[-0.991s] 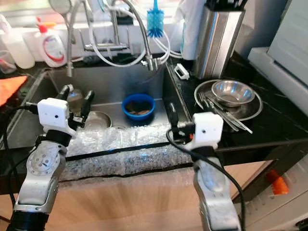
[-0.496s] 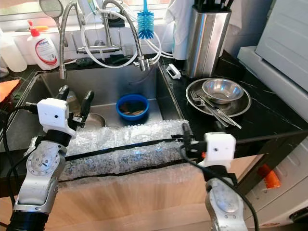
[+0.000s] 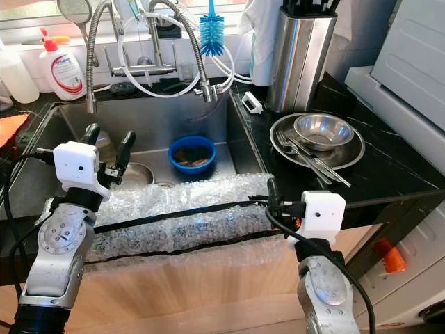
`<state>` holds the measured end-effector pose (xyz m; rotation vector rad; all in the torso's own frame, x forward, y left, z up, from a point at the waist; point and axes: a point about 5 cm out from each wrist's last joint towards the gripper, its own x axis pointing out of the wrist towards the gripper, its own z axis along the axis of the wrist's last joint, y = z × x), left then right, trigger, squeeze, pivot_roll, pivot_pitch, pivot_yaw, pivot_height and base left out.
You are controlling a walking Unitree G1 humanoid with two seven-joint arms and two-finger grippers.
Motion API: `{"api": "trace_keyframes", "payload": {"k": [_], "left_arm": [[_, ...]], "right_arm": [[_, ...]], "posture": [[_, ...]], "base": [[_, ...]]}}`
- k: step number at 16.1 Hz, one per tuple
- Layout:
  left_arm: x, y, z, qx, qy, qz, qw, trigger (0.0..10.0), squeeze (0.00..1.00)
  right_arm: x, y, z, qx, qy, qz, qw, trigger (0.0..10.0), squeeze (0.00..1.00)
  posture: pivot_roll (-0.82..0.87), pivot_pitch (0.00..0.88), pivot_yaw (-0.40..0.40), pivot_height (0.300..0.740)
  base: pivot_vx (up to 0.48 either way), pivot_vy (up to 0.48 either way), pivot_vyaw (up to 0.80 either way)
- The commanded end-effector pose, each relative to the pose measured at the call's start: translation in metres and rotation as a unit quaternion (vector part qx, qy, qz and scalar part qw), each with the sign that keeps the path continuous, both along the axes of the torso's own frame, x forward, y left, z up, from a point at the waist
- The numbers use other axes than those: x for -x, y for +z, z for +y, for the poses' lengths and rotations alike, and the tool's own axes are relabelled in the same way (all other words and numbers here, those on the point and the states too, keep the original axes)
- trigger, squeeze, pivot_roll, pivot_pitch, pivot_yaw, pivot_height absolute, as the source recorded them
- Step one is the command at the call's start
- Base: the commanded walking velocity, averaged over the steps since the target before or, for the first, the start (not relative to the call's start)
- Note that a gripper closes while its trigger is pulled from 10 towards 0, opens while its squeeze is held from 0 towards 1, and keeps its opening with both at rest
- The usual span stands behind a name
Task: Kitchen organization
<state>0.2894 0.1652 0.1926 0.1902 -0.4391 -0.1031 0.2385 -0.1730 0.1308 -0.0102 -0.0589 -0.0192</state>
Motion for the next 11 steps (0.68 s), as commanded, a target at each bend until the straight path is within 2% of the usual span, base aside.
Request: {"api": "trace_keyframes", "payload": {"k": [1, 11], "left_arm": [[-0.0016, 0.002, -0.0002, -0.004, -0.002, -0.003, 1.0, 10.0, 0.0], [-0.0022, 0.0016, 0.0002, -0.005, -0.002, -0.002, 1.0, 10.0, 0.0]], "right_arm": [[-0.002, -0.0012, -0.0024, -0.012, -0.013, 0.008, 1.0, 10.0, 0.0], [-0.0087, -0.0038, -0.0049, -0.034, -0.024, 0.027, 0.999, 10.0, 0.0]], "posture": [[-0.07, 0.0, 0.017, 0.74], [-0.07, 0.0, 0.018, 0.74]], "base": [[0.0, 0.0, 0.0], [0.0, 0.0, 0.0]]}}
